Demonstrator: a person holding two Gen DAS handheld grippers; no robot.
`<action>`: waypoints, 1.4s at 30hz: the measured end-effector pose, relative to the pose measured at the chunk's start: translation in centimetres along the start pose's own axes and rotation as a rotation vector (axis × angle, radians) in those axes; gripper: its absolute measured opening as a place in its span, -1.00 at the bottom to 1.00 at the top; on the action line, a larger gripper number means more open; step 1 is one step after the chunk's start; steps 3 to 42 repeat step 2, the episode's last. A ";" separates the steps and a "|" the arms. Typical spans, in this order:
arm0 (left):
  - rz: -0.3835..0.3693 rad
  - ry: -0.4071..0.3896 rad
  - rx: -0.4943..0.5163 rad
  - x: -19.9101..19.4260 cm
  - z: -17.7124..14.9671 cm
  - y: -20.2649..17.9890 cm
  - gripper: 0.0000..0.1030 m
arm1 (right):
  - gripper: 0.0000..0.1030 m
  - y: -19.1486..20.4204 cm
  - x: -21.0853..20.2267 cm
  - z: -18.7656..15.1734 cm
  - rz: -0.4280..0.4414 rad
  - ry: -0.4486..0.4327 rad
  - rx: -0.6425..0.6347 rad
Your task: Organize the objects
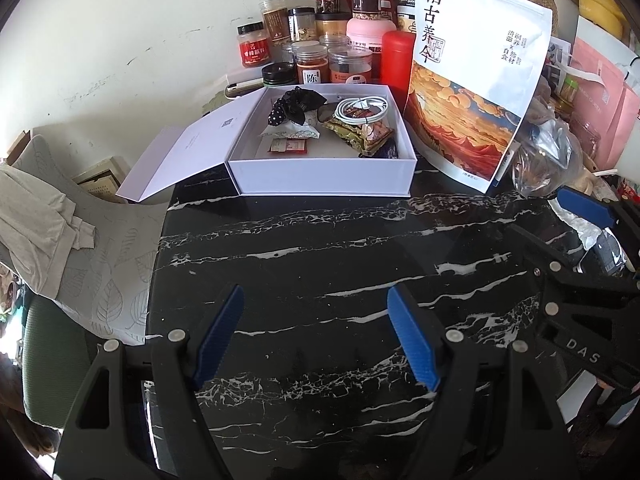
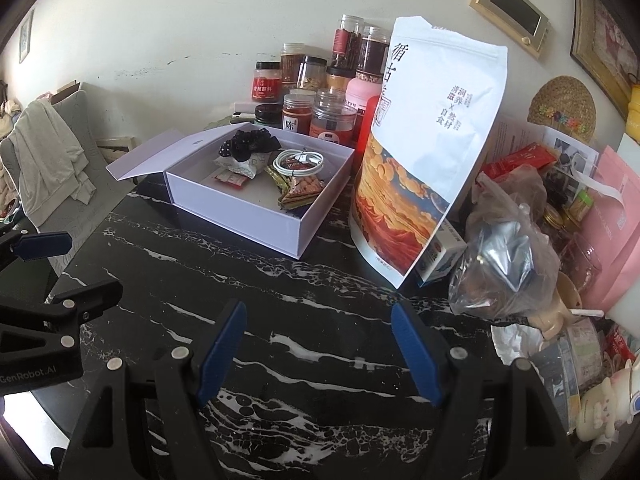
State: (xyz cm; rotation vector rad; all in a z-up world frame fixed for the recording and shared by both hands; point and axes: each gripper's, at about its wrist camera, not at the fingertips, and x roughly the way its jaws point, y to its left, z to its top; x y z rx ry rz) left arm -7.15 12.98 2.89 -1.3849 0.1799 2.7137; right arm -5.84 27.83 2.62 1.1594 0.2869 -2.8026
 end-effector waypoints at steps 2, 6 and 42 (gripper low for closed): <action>0.012 0.001 0.001 0.2 0.0 0.0 0.42 | 0.47 -0.1 0.4 -0.3 0.002 0.008 0.005; 0.012 0.001 0.001 0.2 0.0 0.0 0.42 | 0.47 -0.1 0.4 -0.3 0.002 0.008 0.005; 0.012 0.001 0.001 0.2 0.0 0.0 0.42 | 0.47 -0.1 0.4 -0.3 0.002 0.008 0.005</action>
